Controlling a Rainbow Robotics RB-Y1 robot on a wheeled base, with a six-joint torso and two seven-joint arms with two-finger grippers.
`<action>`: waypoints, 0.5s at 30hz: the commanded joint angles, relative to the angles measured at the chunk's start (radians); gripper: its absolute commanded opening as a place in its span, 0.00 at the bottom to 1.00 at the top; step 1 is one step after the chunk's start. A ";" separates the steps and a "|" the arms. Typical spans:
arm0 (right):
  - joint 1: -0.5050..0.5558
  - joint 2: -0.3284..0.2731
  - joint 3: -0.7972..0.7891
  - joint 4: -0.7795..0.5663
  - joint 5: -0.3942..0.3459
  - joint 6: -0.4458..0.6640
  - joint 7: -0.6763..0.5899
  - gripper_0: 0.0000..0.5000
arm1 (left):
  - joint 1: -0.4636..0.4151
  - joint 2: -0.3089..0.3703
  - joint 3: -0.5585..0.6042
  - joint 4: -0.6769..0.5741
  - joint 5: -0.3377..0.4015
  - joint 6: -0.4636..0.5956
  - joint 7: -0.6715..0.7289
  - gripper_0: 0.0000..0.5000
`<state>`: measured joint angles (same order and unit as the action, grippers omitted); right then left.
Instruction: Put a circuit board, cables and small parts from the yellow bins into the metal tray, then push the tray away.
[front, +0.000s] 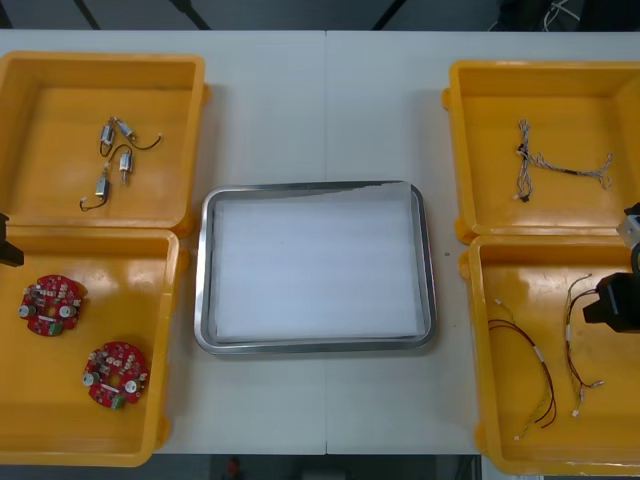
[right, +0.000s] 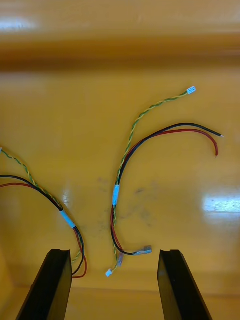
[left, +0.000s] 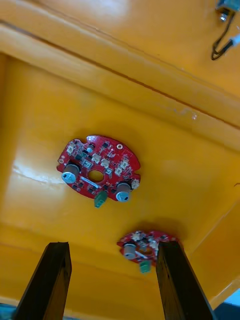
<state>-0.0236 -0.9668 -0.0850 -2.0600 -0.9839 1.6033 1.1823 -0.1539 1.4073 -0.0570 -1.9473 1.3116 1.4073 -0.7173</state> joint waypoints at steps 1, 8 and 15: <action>0.034 -0.009 0.054 0.006 0.030 -0.042 0.022 1.00 | -0.029 -0.019 0.003 0.001 -0.012 0.002 0.033 1.00; 0.034 -0.010 0.165 0.052 0.148 -0.145 0.031 1.00 | -0.018 -0.068 0.003 0.005 -0.043 -0.011 0.041 1.00; 0.034 -0.009 0.218 0.096 0.149 -0.218 0.034 1.00 | 0.068 -0.077 0.002 -0.024 -0.097 -0.117 0.006 1.00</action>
<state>-0.0031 -0.9668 0.1056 -1.9748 -0.8403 1.4115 1.1844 -0.1342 1.3336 -0.0572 -1.9444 1.2476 1.3246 -0.6343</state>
